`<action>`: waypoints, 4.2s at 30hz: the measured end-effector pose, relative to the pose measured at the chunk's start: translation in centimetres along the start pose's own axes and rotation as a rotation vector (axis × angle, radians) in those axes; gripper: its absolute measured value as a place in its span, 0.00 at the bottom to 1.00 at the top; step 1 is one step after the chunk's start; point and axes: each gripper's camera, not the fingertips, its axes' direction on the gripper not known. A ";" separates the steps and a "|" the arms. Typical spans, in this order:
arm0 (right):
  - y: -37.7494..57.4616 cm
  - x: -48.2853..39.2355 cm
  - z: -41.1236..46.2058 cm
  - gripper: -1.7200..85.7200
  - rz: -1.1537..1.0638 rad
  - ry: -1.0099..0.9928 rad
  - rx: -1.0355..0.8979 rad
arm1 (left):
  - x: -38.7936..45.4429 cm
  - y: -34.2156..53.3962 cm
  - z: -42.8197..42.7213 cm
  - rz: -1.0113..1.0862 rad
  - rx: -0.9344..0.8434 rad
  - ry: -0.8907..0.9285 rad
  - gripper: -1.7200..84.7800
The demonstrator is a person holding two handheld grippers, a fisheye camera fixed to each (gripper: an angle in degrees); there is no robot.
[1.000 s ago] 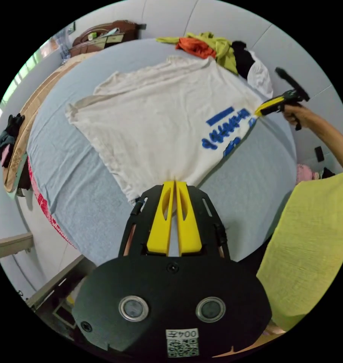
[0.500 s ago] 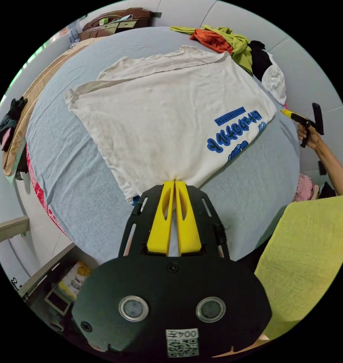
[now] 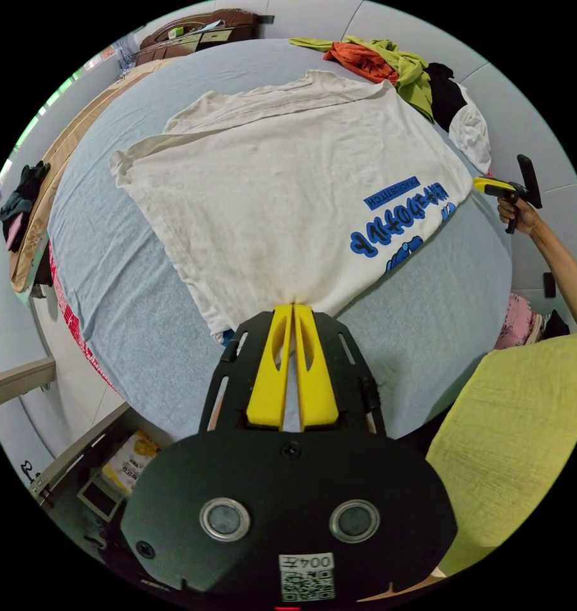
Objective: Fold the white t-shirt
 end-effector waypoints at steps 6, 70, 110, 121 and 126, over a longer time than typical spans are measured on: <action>-0.2 0.9 -1.8 0.02 -0.045 0.086 -0.023 | -1.3 -0.6 0.0 0.000 -0.001 0.017 0.03; -34.1 23.1 11.3 0.10 0.411 0.013 0.220 | -44.6 -14.5 -10.5 -0.365 0.375 0.330 0.02; -30.3 24.2 16.2 0.12 0.325 0.153 0.271 | -47.6 -10.2 -9.5 -0.299 0.411 0.366 0.12; -30.8 20.5 16.2 0.06 0.256 0.237 0.283 | -42.0 -9.6 -10.7 -0.181 0.477 0.240 0.12; -31.2 21.4 16.4 0.08 0.330 0.190 0.265 | -40.9 -9.6 -9.9 -0.213 0.460 0.245 0.13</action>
